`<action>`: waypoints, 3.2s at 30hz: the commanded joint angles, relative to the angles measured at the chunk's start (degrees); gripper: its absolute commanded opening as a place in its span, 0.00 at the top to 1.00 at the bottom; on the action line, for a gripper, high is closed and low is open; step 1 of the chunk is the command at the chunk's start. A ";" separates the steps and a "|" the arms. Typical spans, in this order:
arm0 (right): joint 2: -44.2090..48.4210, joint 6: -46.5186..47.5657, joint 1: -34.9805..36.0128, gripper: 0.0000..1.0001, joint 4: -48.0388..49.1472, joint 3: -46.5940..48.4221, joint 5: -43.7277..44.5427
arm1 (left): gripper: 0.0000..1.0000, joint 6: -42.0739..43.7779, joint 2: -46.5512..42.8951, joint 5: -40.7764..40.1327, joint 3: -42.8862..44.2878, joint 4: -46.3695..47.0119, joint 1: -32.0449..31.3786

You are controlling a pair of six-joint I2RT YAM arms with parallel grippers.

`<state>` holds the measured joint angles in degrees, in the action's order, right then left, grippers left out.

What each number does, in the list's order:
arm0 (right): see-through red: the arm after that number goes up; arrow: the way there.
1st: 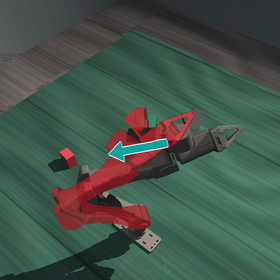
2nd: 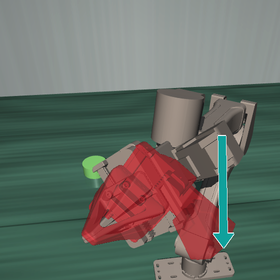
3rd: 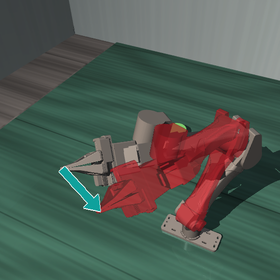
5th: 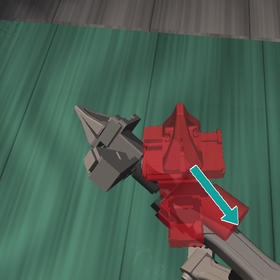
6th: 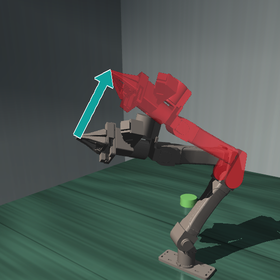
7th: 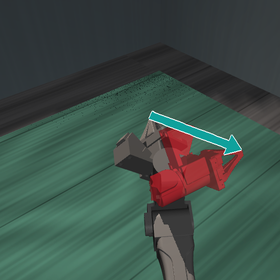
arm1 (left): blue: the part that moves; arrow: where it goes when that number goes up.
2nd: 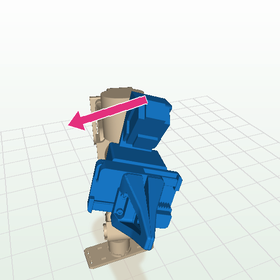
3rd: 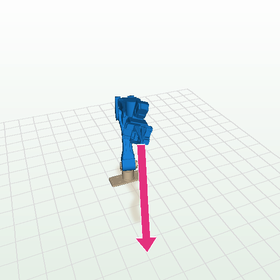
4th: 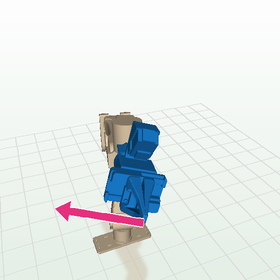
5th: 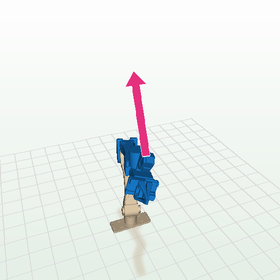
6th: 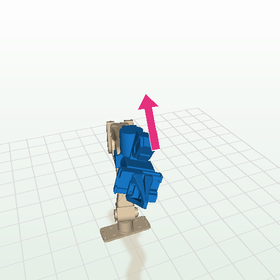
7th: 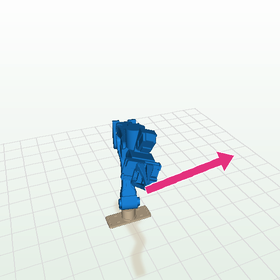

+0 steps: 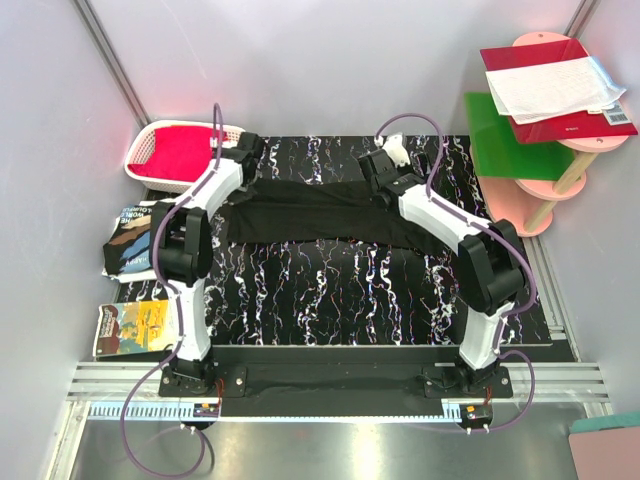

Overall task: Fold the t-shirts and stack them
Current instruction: Fold the other side of the tshirt into a rectangle, then rotate the tshirt 90 degrees

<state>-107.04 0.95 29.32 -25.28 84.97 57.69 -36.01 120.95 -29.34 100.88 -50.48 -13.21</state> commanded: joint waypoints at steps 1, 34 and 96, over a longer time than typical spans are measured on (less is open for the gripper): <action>-1.23 -2.71 1.09 0.02 0.67 -0.86 -0.56 | 1.00 -3.01 -3.89 -4.94 0.81 2.05 2.57; 1.59 -22.13 3.02 1.00 -7.59 -7.37 -24.82 | 1.00 11.14 -0.64 0.26 -0.10 -1.79 -3.84; -21.05 0.81 -5.06 0.98 -3.73 40.47 -39.24 | 0.06 -6.79 -33.57 9.05 -22.47 -0.85 -44.47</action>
<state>-141.95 2.74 24.23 -31.31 130.30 17.19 -41.93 97.86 -7.94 80.75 -52.27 -62.65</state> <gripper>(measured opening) 0.012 0.586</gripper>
